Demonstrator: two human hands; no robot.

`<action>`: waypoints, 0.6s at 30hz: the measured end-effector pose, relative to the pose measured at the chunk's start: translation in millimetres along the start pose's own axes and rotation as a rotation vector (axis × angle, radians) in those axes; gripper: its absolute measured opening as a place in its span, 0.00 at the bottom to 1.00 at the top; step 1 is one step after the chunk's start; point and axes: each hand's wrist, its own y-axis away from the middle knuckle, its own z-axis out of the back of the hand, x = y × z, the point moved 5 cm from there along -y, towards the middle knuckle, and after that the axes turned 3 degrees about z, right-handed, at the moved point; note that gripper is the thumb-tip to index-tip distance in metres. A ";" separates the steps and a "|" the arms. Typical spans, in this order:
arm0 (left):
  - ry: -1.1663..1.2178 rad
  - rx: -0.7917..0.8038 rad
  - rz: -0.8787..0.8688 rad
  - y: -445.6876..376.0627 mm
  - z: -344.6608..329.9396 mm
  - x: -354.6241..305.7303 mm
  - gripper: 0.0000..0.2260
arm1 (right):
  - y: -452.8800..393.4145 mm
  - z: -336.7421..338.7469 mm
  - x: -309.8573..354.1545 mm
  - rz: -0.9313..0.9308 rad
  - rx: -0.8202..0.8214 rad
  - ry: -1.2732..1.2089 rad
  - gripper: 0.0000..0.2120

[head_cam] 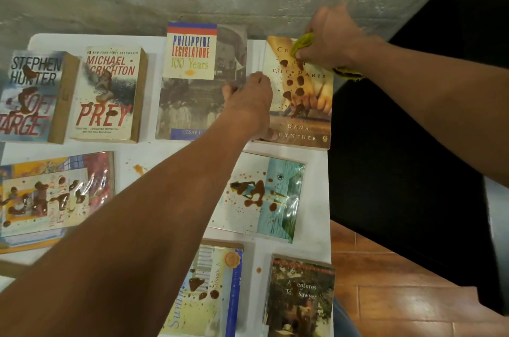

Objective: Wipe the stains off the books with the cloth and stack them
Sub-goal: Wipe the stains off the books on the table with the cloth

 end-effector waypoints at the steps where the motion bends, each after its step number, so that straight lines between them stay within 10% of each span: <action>1: 0.006 0.003 0.001 0.2 -0.6 0.2 0.48 | -0.5 0.1 0.8 -0.003 -0.008 0.006 0.27; 18: 0.022 0.019 0.041 7.3 1.1 1.0 0.39 | 2.4 9.6 33.3 0.114 0.040 0.058 0.24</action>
